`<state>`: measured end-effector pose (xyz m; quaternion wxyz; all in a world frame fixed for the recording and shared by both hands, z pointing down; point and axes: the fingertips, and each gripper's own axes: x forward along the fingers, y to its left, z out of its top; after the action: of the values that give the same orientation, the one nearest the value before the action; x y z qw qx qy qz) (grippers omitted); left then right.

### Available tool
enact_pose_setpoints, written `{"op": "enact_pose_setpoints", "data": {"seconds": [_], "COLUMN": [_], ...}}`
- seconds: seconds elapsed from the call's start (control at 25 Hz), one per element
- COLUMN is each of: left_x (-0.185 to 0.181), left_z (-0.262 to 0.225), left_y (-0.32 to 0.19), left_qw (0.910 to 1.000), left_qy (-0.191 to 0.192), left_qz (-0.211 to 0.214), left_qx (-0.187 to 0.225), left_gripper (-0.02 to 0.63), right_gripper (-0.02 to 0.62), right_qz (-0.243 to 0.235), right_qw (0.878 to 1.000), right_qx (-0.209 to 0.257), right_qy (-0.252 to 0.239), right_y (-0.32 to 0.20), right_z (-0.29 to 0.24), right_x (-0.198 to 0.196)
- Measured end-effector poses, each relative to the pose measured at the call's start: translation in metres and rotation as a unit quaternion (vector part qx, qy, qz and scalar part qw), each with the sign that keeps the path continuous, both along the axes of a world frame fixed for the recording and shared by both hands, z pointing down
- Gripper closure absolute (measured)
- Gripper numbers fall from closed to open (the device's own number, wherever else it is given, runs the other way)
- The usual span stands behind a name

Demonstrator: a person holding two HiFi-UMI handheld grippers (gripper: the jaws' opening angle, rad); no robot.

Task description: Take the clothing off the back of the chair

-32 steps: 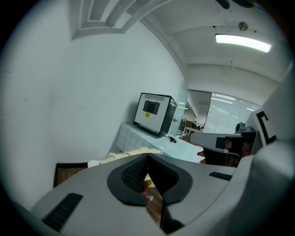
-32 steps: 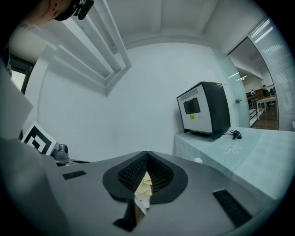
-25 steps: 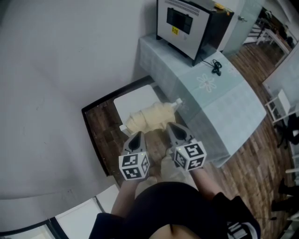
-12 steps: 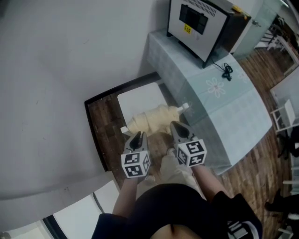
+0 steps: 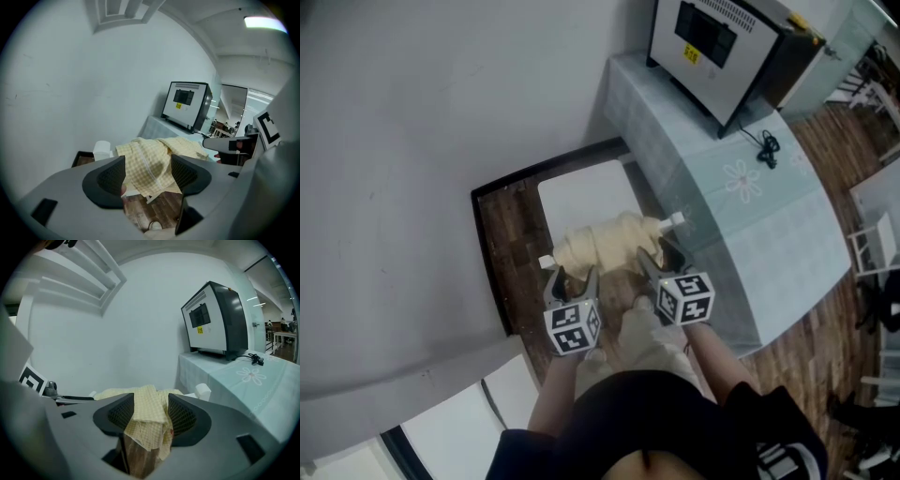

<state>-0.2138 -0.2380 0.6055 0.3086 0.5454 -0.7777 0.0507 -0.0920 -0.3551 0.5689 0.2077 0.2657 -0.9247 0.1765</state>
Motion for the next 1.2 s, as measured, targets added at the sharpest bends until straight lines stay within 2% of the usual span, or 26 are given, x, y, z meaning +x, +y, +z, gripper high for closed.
{"op": "enact_pose_setpoints", "data": {"seconds": [0.24, 0.44, 0.72, 1.2], "left_x": [-0.005, -0.009, -0.01, -0.01], "left_z": [0.015, 0.023, 0.031, 0.033], "left_y": [-0.003, -0.007, -0.014, -0.015], "left_qw": [0.9995, 0.9991, 0.9991, 0.9985], "left_qy": [-0.013, -0.005, -0.003, 0.002], "left_qz": [-0.023, -0.035, -0.035, -0.044], "left_qx": [-0.018, -0.021, -0.024, -0.031], "left_gripper": [0.29, 0.279, 0.279, 0.284], "right_gripper": [0.353, 0.331, 0.331, 0.331], "right_qz": [-0.011, -0.012, -0.016, -0.001], "right_qw": [1.0, 0.999, 0.999, 0.998], "right_qx": [-0.006, -0.002, -0.013, -0.005], "right_qy": [0.019, 0.039, 0.048, 0.057], "right_y": [-0.014, -0.02, -0.026, -0.028], "right_z": [0.016, 0.029, 0.044, 0.049], "right_x": [-0.001, -0.001, -0.007, -0.01]}}
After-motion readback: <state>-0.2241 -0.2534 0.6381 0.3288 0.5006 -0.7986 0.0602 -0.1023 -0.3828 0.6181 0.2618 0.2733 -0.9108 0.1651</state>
